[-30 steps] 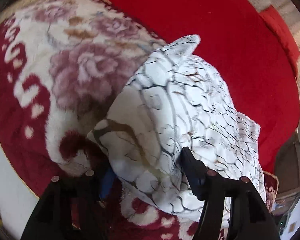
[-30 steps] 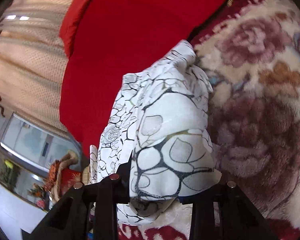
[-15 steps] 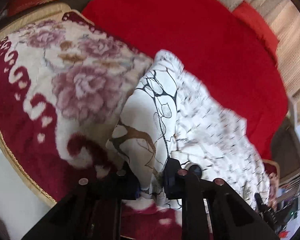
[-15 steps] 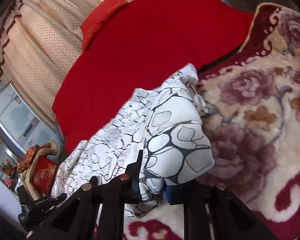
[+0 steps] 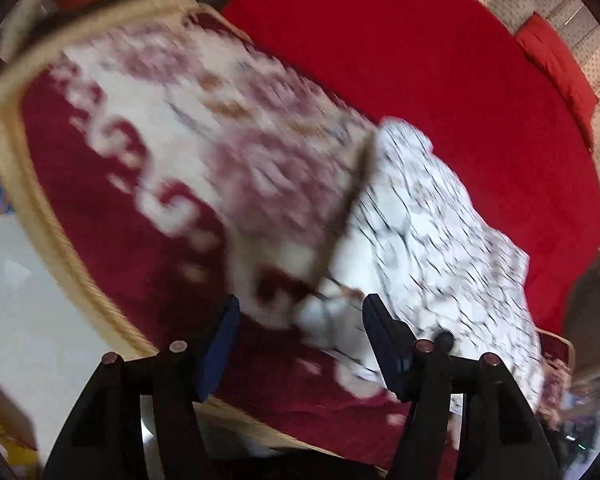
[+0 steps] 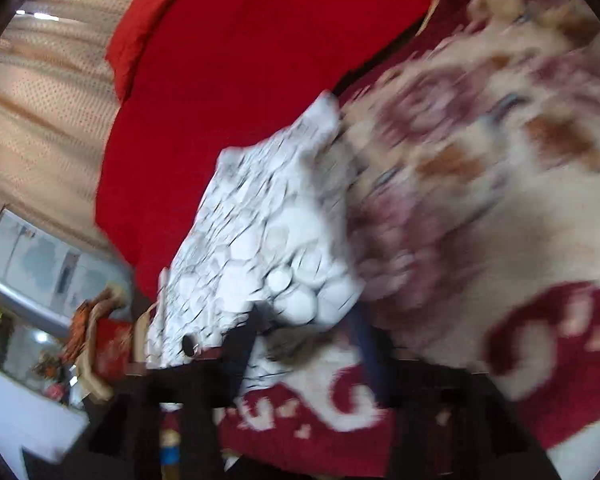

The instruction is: Fold large clothes

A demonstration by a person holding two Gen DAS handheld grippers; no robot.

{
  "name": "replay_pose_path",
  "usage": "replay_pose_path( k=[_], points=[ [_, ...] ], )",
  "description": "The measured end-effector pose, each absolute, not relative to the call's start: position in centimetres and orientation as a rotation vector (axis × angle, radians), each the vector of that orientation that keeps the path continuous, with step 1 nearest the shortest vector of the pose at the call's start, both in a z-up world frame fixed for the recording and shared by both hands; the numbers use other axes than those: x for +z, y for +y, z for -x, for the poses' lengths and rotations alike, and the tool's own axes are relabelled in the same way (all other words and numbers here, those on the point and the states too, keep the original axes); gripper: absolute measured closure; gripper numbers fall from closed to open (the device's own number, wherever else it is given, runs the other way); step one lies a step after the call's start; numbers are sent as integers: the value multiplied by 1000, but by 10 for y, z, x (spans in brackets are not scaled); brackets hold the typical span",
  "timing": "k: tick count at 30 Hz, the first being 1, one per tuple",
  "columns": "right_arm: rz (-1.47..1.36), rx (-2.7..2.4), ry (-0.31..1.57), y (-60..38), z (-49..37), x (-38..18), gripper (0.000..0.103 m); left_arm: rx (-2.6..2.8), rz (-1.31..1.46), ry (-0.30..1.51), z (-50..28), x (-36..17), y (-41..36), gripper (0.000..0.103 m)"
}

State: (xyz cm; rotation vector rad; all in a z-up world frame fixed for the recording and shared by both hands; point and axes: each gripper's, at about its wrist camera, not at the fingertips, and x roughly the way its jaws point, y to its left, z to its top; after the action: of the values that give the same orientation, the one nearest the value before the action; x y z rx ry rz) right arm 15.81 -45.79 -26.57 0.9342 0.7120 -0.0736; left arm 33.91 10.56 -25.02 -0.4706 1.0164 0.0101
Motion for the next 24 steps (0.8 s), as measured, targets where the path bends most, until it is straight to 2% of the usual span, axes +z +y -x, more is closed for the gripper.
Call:
replay_pose_path(
  k=[5, 8, 13, 17, 18, 21, 24],
  points=[
    [-864, -197, 578, -482, -132, -234, 36, 70, 318, 886, -335, -217, 98, 35],
    [-789, -171, 543, -470, -143, -209, 43, 45, 191, 830, -337, -203, 71, 22],
    [-641, -86, 600, -416, -196, -184, 49, -38, 36, 905, -362, -218, 28, 20],
    [-612, -110, 754, -387, -245, -206, 49, -22, -31, 1077, -390, -268, 16, 20],
    [-645, -123, 825, -386, -256, -222, 49, -40, -7, 1109, -394, -281, 19, 18],
    [-706, -132, 942, -386, -273, -267, 50, -29, 119, 1113, -391, -291, 38, 2],
    [-613, -98, 917, -380, -269, -266, 50, -28, 126, 1128, -394, -296, 40, 1]
  ],
)
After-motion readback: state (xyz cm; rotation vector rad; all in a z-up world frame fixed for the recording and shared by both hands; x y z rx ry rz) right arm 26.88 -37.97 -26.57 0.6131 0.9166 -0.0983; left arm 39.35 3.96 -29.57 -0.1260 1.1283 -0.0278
